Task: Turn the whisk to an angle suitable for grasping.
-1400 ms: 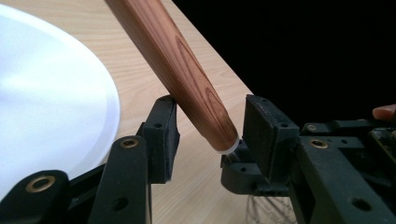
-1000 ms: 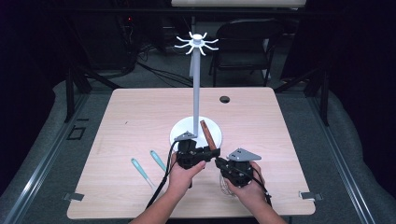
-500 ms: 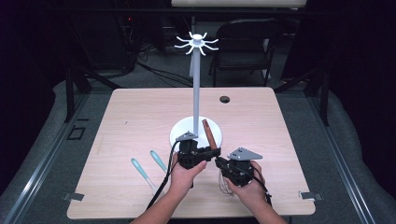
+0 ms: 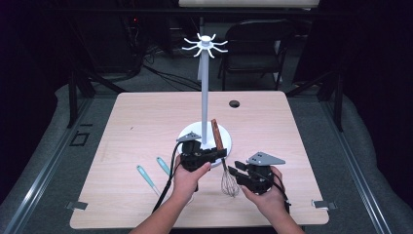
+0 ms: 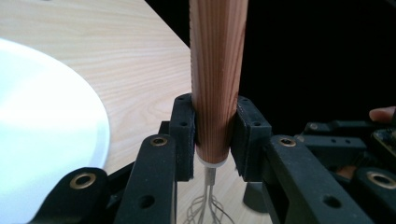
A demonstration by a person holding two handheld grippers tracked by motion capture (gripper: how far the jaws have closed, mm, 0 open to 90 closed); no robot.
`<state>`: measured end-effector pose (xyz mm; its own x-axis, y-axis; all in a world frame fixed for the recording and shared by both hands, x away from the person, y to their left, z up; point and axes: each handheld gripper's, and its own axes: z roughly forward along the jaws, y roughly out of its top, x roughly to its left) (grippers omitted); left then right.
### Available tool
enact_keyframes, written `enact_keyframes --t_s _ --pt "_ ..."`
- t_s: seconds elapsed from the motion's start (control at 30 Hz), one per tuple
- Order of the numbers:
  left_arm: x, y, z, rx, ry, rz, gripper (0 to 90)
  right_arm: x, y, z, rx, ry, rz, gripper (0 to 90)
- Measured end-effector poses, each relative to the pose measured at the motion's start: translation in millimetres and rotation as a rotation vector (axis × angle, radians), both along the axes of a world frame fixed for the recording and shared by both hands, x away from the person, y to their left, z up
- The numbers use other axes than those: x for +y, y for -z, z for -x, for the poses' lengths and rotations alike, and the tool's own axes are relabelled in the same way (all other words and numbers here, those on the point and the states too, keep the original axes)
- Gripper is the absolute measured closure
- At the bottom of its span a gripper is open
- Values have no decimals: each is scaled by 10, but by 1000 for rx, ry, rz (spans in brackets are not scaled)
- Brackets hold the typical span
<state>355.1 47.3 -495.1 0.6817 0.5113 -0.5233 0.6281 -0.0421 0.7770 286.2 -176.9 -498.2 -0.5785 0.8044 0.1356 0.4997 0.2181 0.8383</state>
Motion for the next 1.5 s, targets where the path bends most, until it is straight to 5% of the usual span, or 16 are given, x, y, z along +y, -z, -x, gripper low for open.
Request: enact_keyframes --t_s 0.2,0.43,0.63,1.03,1.2,1.27,1.5 --pt "1 -107 18 -49 36 -47 726 -238 84 -138 41 74 -8 631" --pt "-16 -187 14 -69 56 -98 726 -425 344 -343 132 129 79 534" --pt "-6 -285 -1 -87 65 -120 726 -487 426 -399 169 142 96 506" --pt "114 -782 -87 -169 92 -192 726 -494 522 -420 191 142 134 471" --pt "175 -986 -134 -190 97 -197 726 -505 520 -423 196 137 169 466" --pt "215 -1130 -171 -206 99 -196 726 -482 554 -426 189 143 128 463" --pt "257 -1390 -251 -223 120 -186 726 -479 565 -428 192 143 138 460"
